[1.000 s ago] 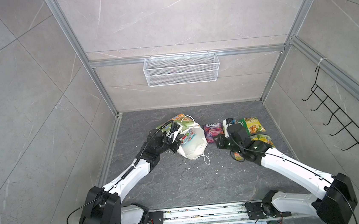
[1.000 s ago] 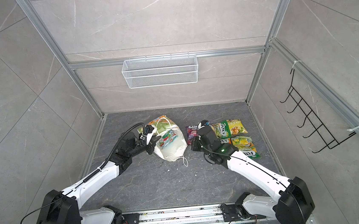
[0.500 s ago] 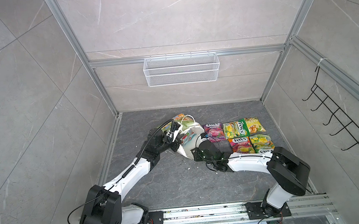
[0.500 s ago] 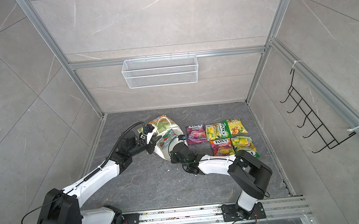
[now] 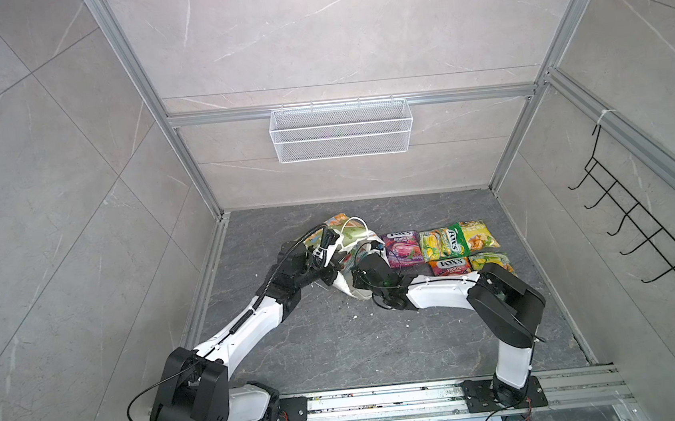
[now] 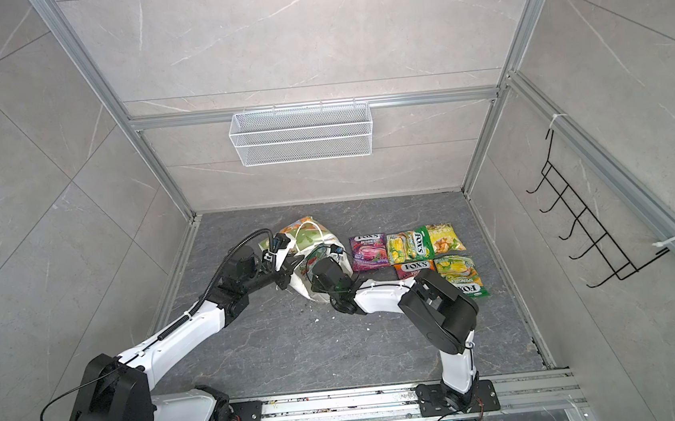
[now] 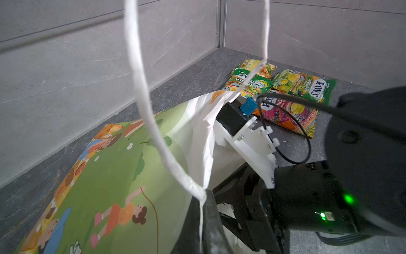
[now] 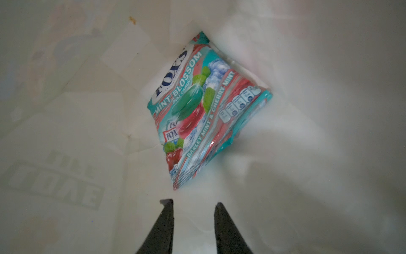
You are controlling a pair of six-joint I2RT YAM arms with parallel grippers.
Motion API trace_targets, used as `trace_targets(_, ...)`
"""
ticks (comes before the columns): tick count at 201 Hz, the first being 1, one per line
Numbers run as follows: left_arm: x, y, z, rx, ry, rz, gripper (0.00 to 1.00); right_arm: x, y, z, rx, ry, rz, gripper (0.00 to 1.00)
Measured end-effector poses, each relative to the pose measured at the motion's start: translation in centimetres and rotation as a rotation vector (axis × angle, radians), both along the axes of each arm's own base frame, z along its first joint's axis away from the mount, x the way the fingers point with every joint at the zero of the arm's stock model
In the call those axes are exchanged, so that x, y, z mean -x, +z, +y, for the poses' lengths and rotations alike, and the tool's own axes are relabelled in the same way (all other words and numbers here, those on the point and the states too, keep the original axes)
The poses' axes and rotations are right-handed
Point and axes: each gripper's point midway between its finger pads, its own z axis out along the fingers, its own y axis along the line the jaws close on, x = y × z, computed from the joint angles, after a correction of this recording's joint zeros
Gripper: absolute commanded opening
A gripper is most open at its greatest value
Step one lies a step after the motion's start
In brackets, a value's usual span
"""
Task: Take the snacks out of the paper bag
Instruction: 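Reach the right gripper into the paper bag toward the teal MINT BLOSSOM packet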
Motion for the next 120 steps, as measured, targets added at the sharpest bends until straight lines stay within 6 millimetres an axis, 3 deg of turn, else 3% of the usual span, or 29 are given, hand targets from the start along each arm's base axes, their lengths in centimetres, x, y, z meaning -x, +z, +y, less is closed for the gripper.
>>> trace_targets(39, 0.0, -0.3, -0.1, -0.003, -0.003, 0.008, 0.0, -0.9, -1.6, 0.4, -0.018, -0.033, 0.05, 0.33)
trace_targets(55, 0.0, -0.4, -0.2, -0.002, -0.009, 0.01, 0.0, -1.2, -1.7, 0.9, -0.035, -0.038, 0.061, 0.28)
trace_targets(65, 0.1, -0.4, -0.2, -0.001, -0.011, 0.011, 0.0, -1.5, -1.6, 1.2, -0.043, -0.04, 0.059, 0.16)
trace_targets(91, 0.1, -0.3, -0.3, 0.0, -0.014, 0.011, 0.0, -2.3, -1.2, 1.8, -0.068, -0.064, 0.061, 0.0)
trace_targets(120, 0.1, -0.3, -0.3, 0.002, -0.017, 0.011, 0.0, -2.6, -0.9, 2.0, -0.079, -0.081, 0.06, 0.0)
